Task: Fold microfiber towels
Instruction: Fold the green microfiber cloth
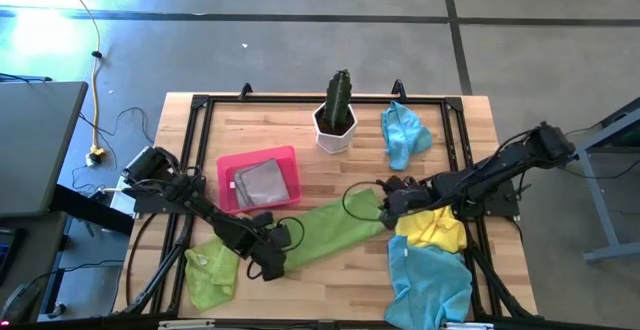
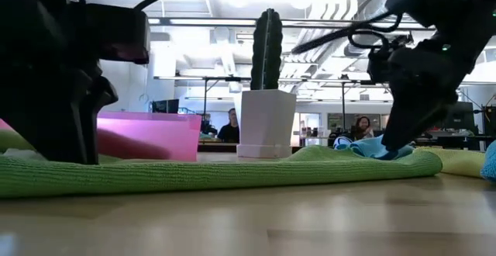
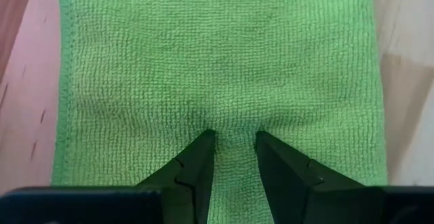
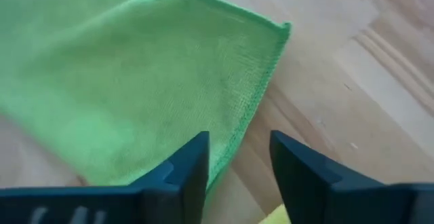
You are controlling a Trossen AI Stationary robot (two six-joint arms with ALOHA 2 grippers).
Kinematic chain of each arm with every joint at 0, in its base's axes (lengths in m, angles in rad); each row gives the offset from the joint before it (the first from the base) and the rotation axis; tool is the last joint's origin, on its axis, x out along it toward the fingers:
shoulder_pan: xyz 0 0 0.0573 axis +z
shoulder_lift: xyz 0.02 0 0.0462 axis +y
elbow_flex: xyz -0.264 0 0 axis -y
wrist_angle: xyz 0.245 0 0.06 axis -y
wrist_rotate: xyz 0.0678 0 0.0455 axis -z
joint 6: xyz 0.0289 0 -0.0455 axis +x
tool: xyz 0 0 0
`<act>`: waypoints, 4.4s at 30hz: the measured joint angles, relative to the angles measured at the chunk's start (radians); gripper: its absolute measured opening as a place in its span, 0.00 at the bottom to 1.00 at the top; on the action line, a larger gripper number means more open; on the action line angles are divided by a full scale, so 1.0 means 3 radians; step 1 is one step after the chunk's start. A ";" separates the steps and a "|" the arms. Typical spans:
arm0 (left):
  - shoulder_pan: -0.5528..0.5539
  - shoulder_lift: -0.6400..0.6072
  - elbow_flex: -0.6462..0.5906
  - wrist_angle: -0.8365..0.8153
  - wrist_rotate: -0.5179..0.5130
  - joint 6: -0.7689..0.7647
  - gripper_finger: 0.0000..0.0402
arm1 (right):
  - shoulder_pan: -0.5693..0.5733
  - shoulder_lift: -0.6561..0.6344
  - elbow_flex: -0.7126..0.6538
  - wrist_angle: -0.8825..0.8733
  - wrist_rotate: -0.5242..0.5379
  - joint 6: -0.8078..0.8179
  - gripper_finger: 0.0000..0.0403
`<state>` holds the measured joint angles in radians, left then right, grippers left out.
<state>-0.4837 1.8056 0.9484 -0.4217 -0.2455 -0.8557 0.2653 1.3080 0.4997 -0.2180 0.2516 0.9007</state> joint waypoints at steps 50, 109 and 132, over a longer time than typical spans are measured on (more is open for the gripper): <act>-0.0023 -0.0066 -0.0018 -0.0123 -0.0470 -0.0140 0.26 | -0.0287 0.0456 0.0012 0.0540 -0.0612 0.0228 0.00; -0.0564 -0.1209 -0.0009 -0.0955 -0.1268 0.0050 0.26 | 0.0075 0.2827 0.4390 -0.2152 -0.0303 0.0549 0.00; -0.0622 -0.1206 -0.0009 -0.0976 -0.1493 -0.0016 0.26 | 0.0055 0.3308 0.4764 -0.1630 0.0127 0.0205 0.00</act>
<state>-0.6704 1.4437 0.9459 -0.7147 -0.6933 -0.8606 0.2817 2.3005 1.9289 -0.7070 0.2897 0.9621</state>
